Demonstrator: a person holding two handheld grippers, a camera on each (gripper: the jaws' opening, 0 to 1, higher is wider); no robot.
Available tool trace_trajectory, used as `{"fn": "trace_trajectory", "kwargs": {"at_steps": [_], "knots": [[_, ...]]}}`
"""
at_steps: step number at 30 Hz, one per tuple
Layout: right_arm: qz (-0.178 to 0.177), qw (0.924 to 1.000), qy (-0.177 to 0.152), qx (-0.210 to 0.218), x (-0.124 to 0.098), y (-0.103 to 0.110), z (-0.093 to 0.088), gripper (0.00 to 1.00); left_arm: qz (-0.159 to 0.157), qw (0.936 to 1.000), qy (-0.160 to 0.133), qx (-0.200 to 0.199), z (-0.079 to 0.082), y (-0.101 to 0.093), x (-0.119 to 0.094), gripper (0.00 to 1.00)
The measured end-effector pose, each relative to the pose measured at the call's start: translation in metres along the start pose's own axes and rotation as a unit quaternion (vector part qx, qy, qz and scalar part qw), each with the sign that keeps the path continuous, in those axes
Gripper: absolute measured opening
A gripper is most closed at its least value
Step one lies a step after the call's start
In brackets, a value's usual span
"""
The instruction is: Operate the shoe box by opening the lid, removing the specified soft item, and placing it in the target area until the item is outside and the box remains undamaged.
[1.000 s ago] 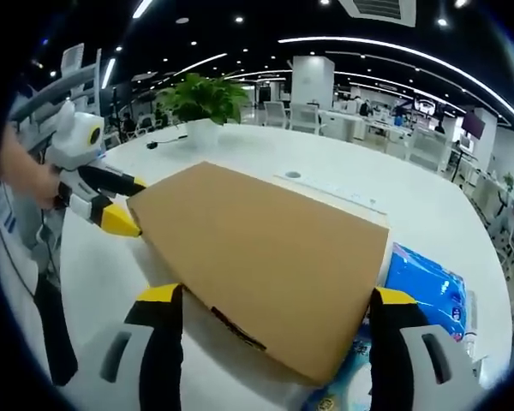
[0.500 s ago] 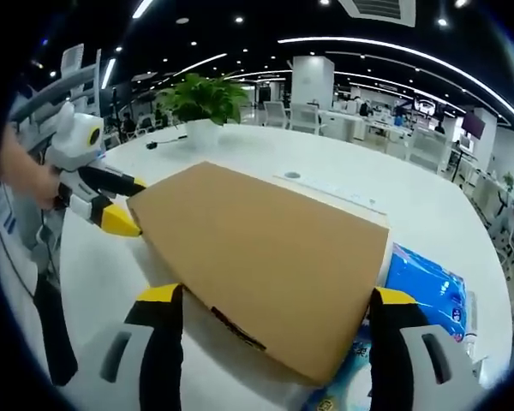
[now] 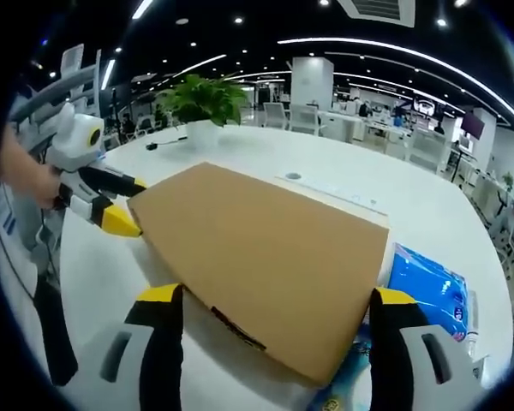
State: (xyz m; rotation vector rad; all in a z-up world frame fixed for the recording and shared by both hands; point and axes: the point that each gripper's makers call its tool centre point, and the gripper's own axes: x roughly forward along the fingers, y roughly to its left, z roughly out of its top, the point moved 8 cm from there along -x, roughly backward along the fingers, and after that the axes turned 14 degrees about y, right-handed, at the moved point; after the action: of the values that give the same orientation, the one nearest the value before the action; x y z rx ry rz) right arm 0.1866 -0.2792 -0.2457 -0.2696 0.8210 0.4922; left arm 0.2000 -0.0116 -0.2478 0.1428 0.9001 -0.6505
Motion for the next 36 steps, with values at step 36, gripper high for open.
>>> {"fn": "trace_trajectory", "kwargs": {"at_steps": [36], "knots": [[-0.005, 0.9993, 0.025, -0.027, -0.008, -0.001, 0.002, 0.80, -0.018, 0.9992, -0.014, -0.034, -0.005, 0.005, -0.018, 0.63]]}}
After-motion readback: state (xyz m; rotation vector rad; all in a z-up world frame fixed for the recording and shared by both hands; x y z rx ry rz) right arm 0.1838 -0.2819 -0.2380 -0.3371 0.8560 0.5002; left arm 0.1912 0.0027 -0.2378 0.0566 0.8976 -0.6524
